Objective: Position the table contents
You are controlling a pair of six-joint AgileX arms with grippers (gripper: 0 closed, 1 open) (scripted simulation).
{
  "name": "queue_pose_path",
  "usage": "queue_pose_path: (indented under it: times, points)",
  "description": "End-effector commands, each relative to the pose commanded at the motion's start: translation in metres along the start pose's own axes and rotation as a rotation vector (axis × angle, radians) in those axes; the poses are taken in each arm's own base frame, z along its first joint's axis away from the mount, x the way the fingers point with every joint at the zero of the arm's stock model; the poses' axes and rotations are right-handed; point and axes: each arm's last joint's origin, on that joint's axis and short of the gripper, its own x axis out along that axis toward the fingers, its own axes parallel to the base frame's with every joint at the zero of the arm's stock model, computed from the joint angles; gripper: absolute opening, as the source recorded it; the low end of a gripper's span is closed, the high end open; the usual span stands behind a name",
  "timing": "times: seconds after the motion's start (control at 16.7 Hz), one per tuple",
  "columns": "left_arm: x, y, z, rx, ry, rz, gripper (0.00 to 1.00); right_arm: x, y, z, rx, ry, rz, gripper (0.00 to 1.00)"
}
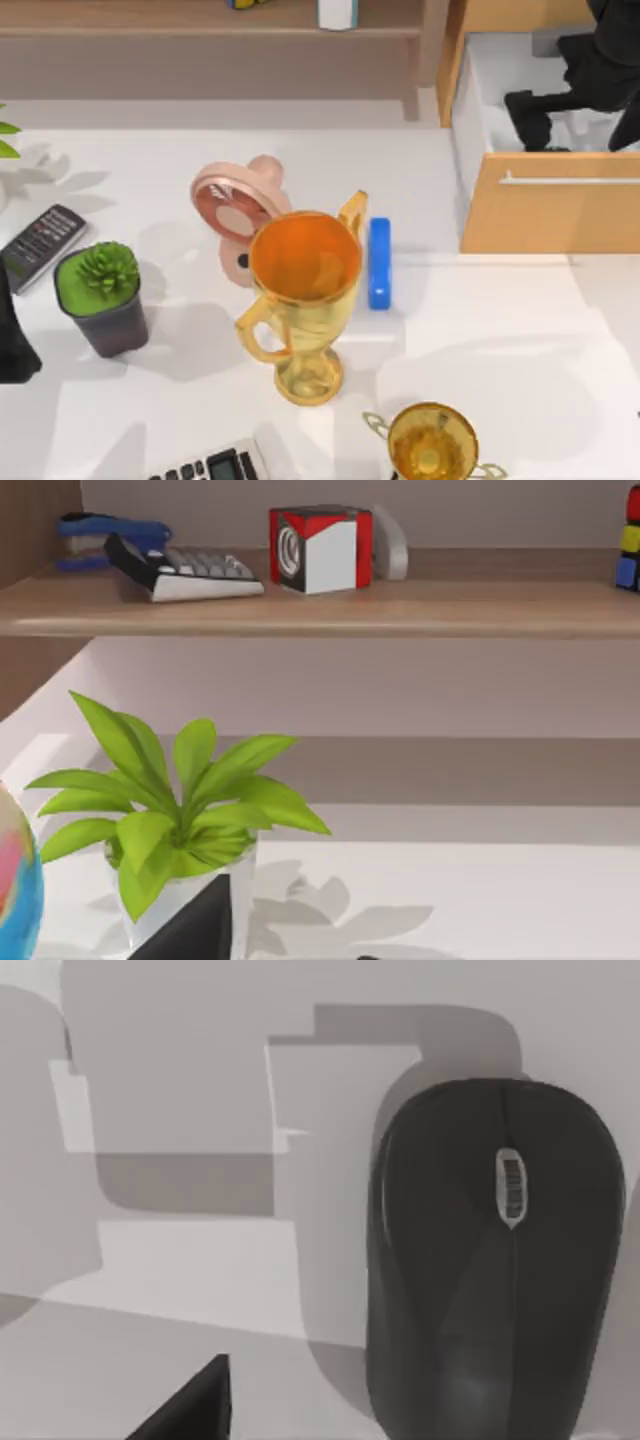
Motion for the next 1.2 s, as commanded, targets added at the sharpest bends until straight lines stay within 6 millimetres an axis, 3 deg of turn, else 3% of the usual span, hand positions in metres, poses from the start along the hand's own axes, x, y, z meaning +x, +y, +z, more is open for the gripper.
queue_pose_path:
  times: [0.54,0.9,1.14,1.2]
  points:
    - [0.000,0.000,0.000,0.000,0.000,0.000,1.00,0.006,0.004,0.000,-0.001,-0.002,0.000,1.00]
    - [0.000,0.000,0.000,0.000,0.000,0.000,1.00,0.028,0.002,0.000,-0.004,-0.002,0.001,1.00]
    - [0.000,0.000,0.000,0.000,0.000,0.000,1.00,0.029,0.002,0.000,-0.004,-0.001,0.001,1.00]
    - [0.000,0.000,0.000,0.000,0.000,0.000,1.00,0.029,0.002,0.000,-0.004,-0.001,0.001,0.92]
